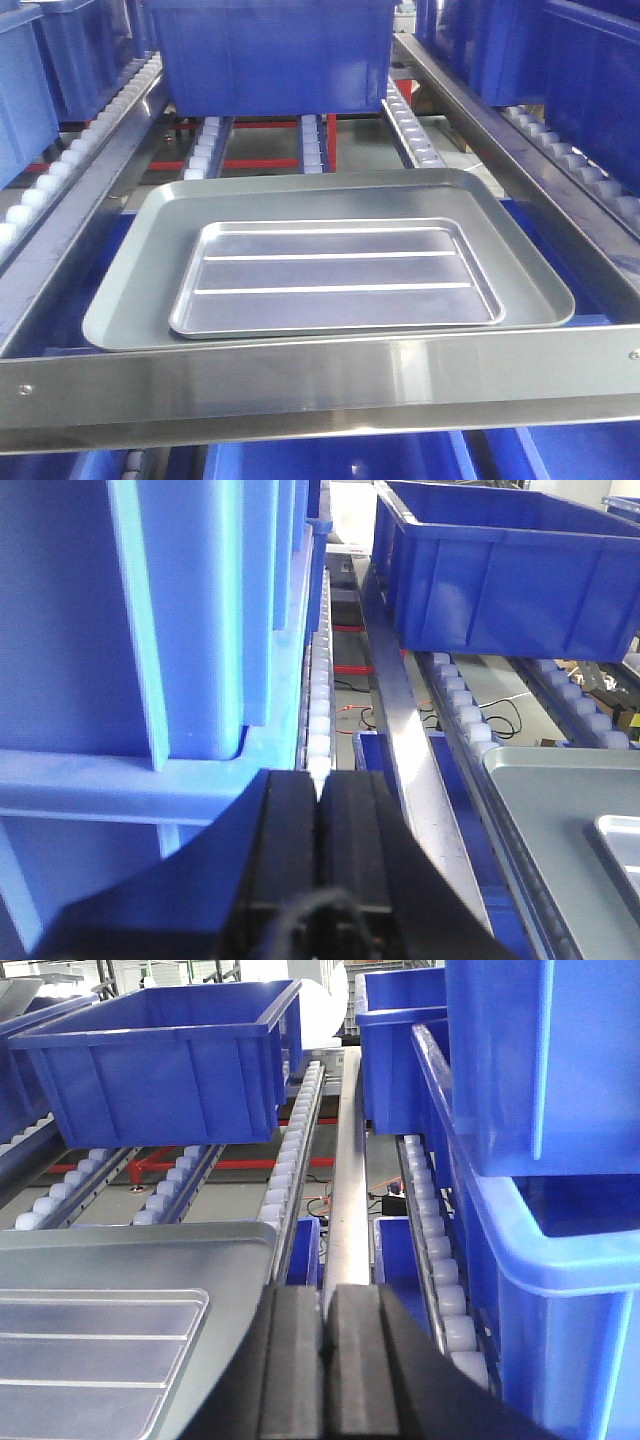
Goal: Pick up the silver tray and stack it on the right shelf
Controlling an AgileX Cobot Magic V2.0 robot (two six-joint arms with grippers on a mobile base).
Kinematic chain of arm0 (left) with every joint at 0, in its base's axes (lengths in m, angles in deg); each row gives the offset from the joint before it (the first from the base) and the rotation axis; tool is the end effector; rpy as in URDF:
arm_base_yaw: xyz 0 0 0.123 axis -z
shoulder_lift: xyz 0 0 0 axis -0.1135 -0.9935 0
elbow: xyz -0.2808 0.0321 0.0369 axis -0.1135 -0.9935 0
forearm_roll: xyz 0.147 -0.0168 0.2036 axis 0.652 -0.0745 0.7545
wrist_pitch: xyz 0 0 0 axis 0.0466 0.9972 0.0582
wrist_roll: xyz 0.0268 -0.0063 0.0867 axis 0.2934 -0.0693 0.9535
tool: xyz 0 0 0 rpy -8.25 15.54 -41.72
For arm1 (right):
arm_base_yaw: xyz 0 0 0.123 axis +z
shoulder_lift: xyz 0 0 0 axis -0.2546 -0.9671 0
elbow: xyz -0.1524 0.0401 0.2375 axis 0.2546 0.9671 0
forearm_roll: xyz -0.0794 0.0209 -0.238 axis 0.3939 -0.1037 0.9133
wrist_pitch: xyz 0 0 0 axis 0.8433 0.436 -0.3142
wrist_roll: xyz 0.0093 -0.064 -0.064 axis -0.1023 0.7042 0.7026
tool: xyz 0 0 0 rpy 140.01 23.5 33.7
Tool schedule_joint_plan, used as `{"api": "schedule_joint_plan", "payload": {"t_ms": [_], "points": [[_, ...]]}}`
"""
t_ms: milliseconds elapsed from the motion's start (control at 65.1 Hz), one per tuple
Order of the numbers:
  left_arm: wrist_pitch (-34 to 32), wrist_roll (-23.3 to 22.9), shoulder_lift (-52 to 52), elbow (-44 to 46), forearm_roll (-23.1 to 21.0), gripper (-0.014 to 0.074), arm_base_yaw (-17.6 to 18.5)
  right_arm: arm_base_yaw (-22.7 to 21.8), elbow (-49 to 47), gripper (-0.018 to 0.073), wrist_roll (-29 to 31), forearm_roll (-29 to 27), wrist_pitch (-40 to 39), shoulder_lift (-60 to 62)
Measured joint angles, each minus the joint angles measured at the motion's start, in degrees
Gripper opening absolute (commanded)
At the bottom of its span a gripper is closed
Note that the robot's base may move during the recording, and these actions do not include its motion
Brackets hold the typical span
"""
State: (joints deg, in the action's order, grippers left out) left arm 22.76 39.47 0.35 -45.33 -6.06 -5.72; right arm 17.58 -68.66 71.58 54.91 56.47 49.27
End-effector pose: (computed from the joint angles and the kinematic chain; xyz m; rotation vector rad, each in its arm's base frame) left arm 0.0564 -0.0007 0.2053 0.0111 1.4851 -0.0100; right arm 0.0564 0.0030 0.2062 0.0404 1.4752 0.1283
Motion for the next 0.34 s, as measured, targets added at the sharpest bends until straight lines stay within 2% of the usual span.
{"api": "schedule_joint_plan", "payload": {"t_ms": [338], "points": [[0.00, 0.00, 0.00, 0.00, 0.00, -0.0101, 0.00, 0.00, 0.00, 0.0055, 0.00, 0.00, 0.00, 0.00]]}}
